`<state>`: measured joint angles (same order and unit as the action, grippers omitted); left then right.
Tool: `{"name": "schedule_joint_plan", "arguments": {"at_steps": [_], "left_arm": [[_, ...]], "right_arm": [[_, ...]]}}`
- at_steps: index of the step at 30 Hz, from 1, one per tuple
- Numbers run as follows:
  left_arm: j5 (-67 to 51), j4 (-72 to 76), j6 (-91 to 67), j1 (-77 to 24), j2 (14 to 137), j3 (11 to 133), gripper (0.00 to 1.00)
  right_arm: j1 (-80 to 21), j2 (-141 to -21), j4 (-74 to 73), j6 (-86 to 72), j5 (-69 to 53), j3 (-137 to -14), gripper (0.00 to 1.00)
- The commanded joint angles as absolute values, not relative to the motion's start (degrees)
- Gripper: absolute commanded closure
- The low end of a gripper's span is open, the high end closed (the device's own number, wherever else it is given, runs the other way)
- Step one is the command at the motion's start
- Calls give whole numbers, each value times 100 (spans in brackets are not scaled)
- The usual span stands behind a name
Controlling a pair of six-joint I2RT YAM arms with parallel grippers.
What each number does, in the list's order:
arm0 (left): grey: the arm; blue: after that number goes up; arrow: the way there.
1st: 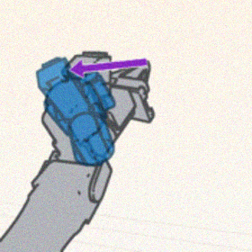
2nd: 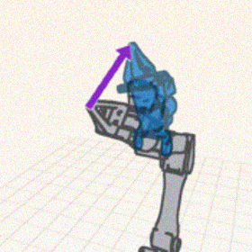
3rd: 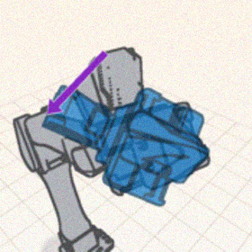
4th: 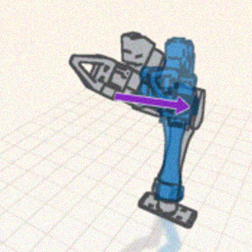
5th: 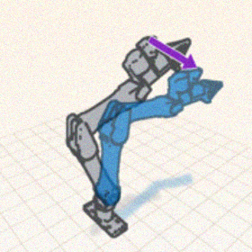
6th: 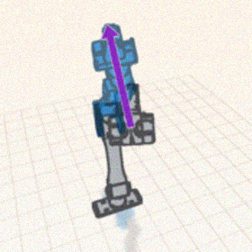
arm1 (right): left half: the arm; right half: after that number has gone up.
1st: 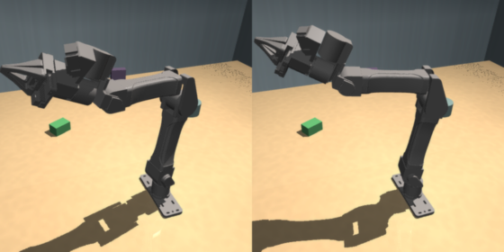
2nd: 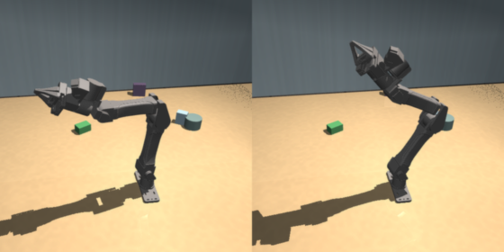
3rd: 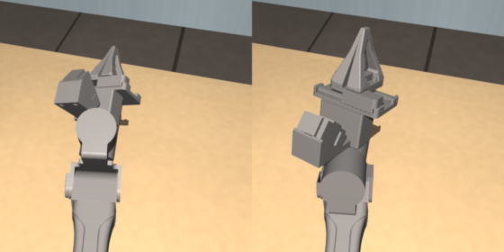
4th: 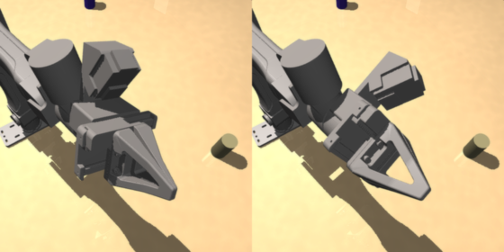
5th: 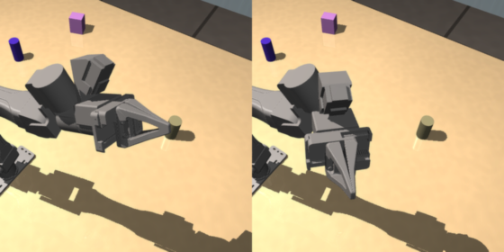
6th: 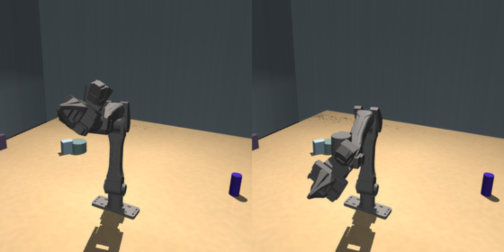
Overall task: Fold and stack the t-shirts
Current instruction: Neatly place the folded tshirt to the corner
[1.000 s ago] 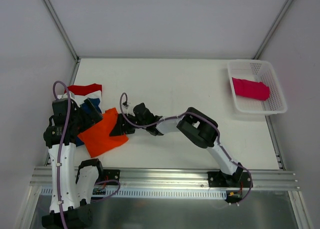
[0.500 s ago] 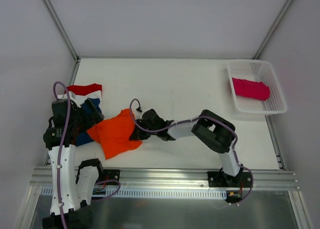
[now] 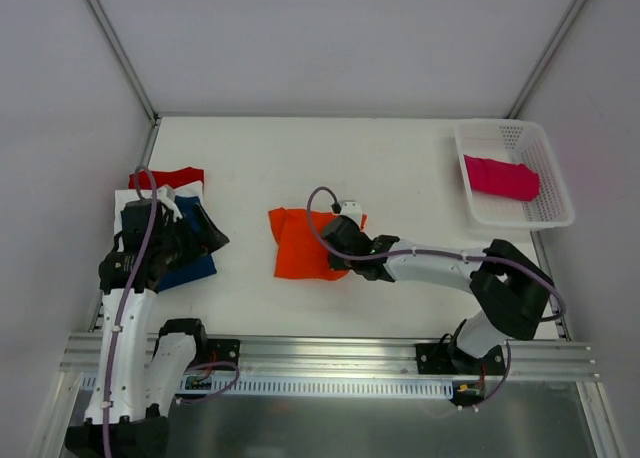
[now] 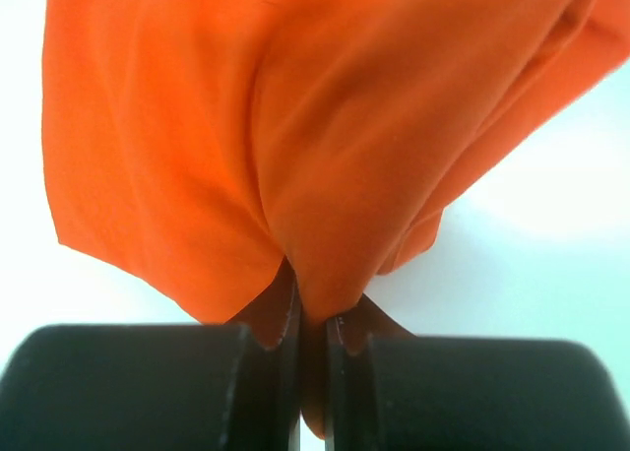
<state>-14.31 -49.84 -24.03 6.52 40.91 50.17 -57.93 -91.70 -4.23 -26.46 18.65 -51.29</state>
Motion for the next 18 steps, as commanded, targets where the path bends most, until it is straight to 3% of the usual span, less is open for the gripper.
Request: {"name": "schedule_joint_plan", "arguments": {"at_steps": [1, 4, 6, 8, 10, 15, 18], "left_arm": [[-812, -4484, -3171, -1019, 4209, 4869, 12], [428, -4062, -3805, -2238, 4998, 4842, 10], [948, -3886, -3990, -2838, 5930, 4966, 1], [427, -2949, -3859, -2848, 6457, 4687, 1], [-33, -1731, -3841, -2813, 6679, 4431, 1], [-849, 207, -3674, -2725, 7154, 3684, 1], [-1570, 1544, -3849, -2637, 7470, 3244, 1]], "right_arm": [[-5836, -8483, -1300, -2698, 2714, -4984, 100], [-5871, -8140, -1704, -2768, 2935, -4887, 100], [-5871, -7981, -1784, -2760, 2971, -4808, 99], [-5897, -7762, -1837, -2751, 2997, -4711, 72], [-5976, -7586, -1951, -2777, 3198, -4641, 37], [-6135, -6751, -2267, -2777, 3612, -4430, 22], [-6179, -6250, -2373, -2777, 3674, -4272, 20]]}}
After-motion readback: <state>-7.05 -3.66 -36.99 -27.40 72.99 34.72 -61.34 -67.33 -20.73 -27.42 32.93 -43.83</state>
